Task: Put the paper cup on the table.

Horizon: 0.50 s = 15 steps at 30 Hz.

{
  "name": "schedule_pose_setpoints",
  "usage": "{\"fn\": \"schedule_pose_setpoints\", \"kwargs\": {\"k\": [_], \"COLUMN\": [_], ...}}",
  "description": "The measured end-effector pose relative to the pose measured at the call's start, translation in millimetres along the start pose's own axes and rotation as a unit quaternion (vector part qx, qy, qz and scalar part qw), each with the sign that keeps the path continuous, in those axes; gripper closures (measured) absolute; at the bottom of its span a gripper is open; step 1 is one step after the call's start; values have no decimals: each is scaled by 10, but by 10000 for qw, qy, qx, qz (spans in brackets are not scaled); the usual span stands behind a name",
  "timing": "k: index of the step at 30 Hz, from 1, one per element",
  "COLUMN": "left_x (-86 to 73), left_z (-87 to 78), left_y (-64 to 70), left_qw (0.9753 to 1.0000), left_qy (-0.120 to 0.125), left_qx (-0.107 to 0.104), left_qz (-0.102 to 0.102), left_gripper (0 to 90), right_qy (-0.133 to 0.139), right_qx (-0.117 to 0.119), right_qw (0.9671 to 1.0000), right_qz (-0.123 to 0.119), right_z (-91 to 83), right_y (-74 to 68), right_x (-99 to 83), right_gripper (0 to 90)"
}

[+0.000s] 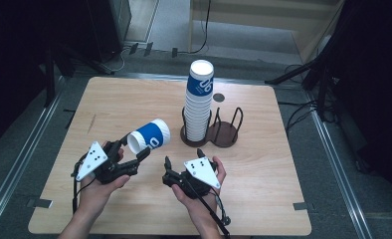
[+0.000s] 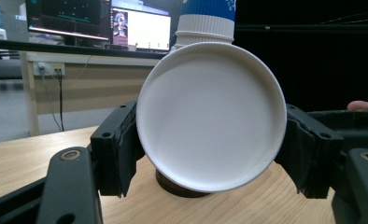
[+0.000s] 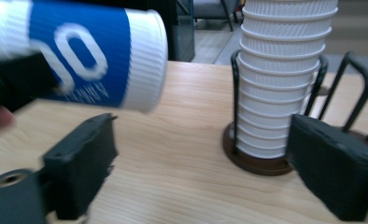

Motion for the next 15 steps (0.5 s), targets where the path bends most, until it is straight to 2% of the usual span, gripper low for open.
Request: {"fn": "schedule_pose_setpoints", "kwargs": {"k": [1,3,4,5,6,8,9,10,11,12,13,14,15], "left_x": [-1,-5,-6,-4,-4,-3,-4,-7,-13,-13,-14,-14,-15], "left_z": [5,11,12,13,13,14,14,14,15,15,17,17,18], "left_y": [7,13,18,23,23,27,29,32,35,35,35,35,35], "left_qw": [10000,10000,10000,10000,10000,10000,10000,10000,10000,10000,10000,10000,10000], "left_qy": [7,-20,-35,-29,-29,-14,-10,-10,-18,-18,-10,-10,-3], "left_qx": [-4,-17,-29,-11,-11,-18,-9,7,2,2,-4,-4,4], "left_qz": [-3,-8,-23,-27,-27,-25,-13,-12,-3,-3,14,14,17], "left_gripper": [291,291,291,291,291,291,291,291,291,291,291,291,291], "right_qy": [3,-19,-19,-10,-10,-5,-15,-15,-38,-38,-49,-49,-28], "right_qx": [38,196,196,260,260,307,347,347,387,387,455,455,477], "right_qw": [9999,9985,9985,9970,9970,9946,9910,9910,9855,9855,9796,9796,9756], "right_qz": [101,510,510,732,732,992,1295,1295,1650,1650,1956,1956,2142], "right_z": [0,18,18,30,30,43,63,63,78,78,80,80,86], "right_y": [-5,-36,-36,-65,-65,-85,-91,-91,-80,-80,-72,-72,-67], "right_x": [16,65,65,88,88,107,115,115,116,116,117,117,121], "right_gripper": [31,24,24,24,24,24,24,24,24,24,24,24,24]}}
Point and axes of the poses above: each handheld gripper's, and its own axes: z roughly forward along the jaws, x roughly out of its top, y roughly to its right, the point moved 3 cm from there along z, roughly forward along the jaws, and after that the axes turned 3 degrees about -y, right-handed, at the moved point
